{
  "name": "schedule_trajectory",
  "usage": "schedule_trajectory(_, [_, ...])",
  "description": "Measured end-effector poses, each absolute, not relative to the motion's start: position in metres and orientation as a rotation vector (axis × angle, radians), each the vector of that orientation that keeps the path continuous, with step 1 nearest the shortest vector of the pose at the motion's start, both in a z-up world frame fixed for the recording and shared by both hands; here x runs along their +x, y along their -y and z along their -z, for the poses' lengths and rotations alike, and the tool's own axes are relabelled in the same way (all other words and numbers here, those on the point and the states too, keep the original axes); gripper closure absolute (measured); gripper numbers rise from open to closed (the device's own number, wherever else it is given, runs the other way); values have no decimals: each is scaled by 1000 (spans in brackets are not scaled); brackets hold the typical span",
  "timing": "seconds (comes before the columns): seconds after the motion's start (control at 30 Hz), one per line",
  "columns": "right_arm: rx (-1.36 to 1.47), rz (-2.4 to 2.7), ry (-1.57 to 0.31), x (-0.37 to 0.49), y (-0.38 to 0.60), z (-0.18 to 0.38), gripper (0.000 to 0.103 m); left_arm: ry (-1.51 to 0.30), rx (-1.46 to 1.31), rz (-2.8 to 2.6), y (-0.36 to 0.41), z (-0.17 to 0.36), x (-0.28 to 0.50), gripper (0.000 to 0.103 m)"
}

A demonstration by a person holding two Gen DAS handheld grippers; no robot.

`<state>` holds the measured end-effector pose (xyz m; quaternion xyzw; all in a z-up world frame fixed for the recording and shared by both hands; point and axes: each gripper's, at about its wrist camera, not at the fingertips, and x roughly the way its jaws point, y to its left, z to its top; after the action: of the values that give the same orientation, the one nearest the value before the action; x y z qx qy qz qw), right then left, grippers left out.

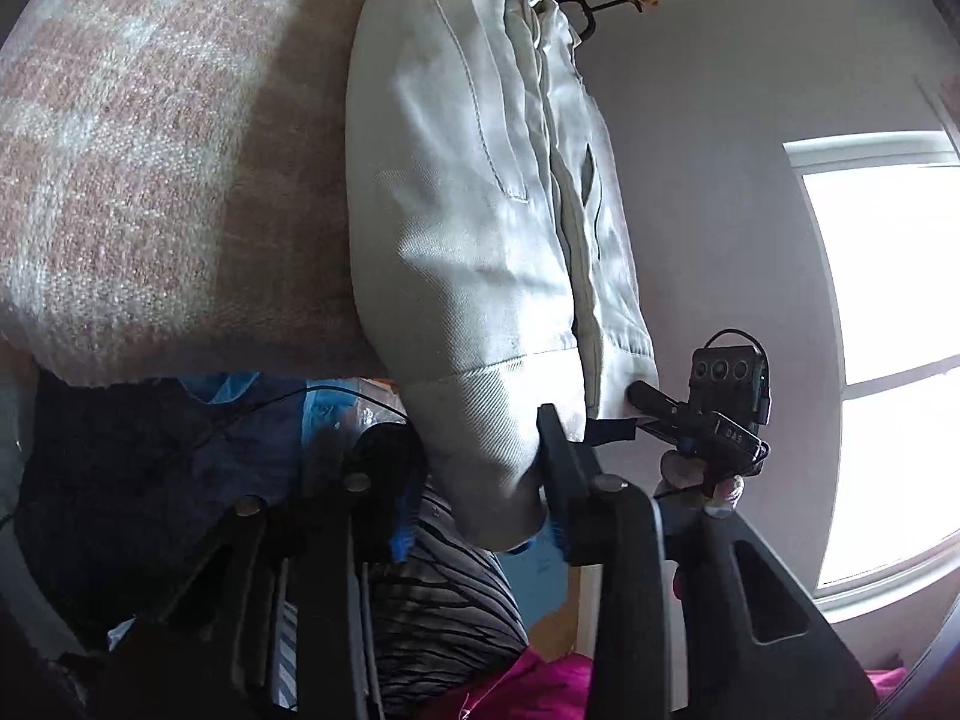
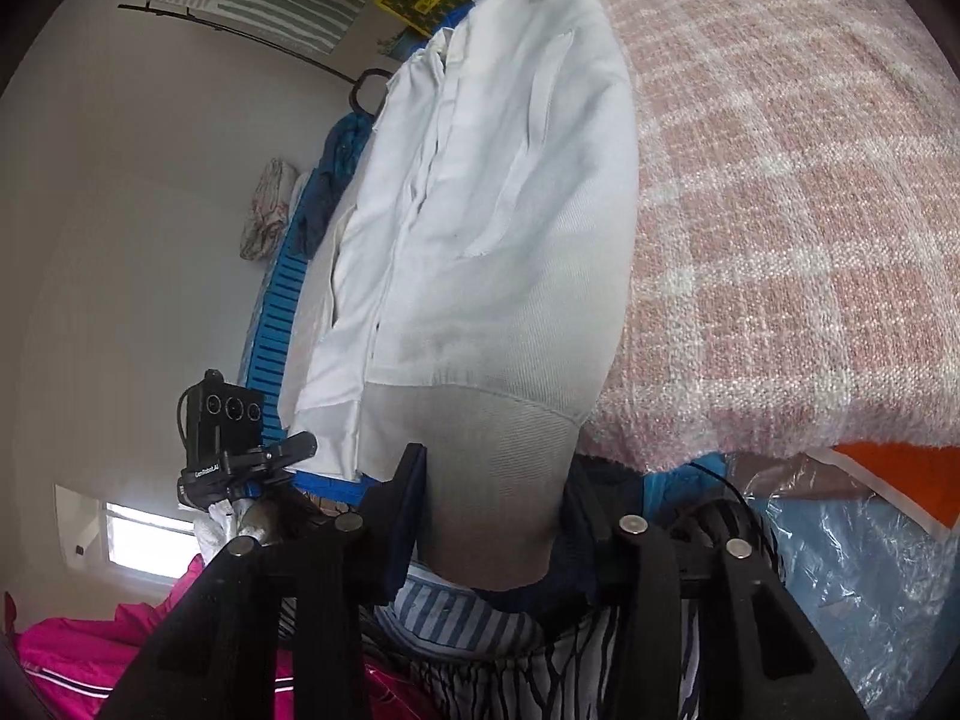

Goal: Fold large clothes
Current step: 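Lift the hem with both tools and fold it up toward the collar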

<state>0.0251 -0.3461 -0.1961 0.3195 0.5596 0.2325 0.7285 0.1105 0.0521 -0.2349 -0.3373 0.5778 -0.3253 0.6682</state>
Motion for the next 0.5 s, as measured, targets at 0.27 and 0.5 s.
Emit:
schedule_trajectory(0.27, [840,-588,-1116,25,371,174,75,-1307,-889,787,-54,209,124,83])
schedule_trajectory(0.5, [965,-655,-996,58,382,147,75,-1263,-990,817,-45,173,160,83])
